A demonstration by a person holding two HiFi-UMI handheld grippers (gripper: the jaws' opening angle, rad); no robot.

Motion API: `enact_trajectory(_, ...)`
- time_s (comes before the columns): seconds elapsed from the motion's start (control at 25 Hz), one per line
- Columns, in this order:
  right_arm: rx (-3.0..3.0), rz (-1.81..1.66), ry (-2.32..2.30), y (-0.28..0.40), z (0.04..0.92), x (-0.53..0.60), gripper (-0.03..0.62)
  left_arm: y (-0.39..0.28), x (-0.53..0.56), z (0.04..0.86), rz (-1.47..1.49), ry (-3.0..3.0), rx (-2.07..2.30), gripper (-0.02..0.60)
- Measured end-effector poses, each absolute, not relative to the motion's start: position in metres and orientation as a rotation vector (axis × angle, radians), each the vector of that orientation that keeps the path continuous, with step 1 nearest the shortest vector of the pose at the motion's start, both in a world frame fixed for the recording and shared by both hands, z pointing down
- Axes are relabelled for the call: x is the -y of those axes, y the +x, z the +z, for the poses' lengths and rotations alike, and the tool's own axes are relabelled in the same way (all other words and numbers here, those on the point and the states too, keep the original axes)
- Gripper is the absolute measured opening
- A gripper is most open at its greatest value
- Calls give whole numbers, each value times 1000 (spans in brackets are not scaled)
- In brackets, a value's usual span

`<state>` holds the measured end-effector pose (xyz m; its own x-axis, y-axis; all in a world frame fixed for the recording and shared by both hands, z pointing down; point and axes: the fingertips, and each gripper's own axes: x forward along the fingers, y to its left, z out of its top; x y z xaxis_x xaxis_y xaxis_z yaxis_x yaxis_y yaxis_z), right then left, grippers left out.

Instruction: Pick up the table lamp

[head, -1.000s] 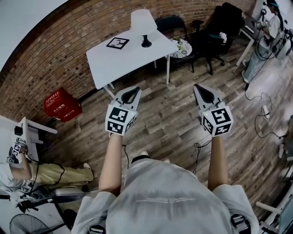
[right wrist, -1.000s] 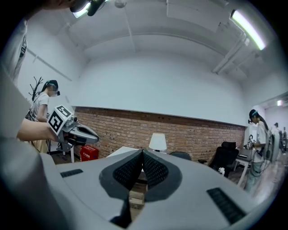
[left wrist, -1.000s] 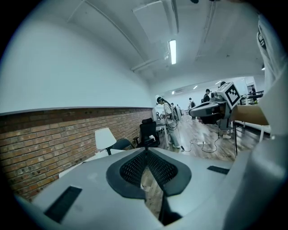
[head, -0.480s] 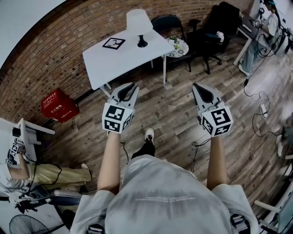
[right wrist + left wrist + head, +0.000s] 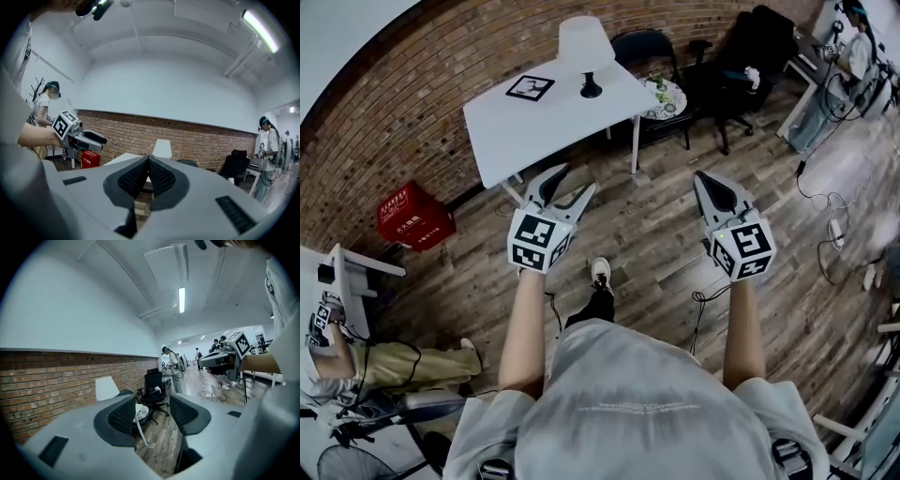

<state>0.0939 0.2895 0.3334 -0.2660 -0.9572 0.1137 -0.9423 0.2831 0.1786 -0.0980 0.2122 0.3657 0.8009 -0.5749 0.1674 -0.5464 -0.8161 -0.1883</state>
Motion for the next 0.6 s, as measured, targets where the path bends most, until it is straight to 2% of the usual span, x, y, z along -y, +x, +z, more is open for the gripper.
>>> enact_trajectory(0.6, 2303, -86, 1721, 91, 337, -130, 2, -89, -49, 376, -298, -2906, -860, 227)
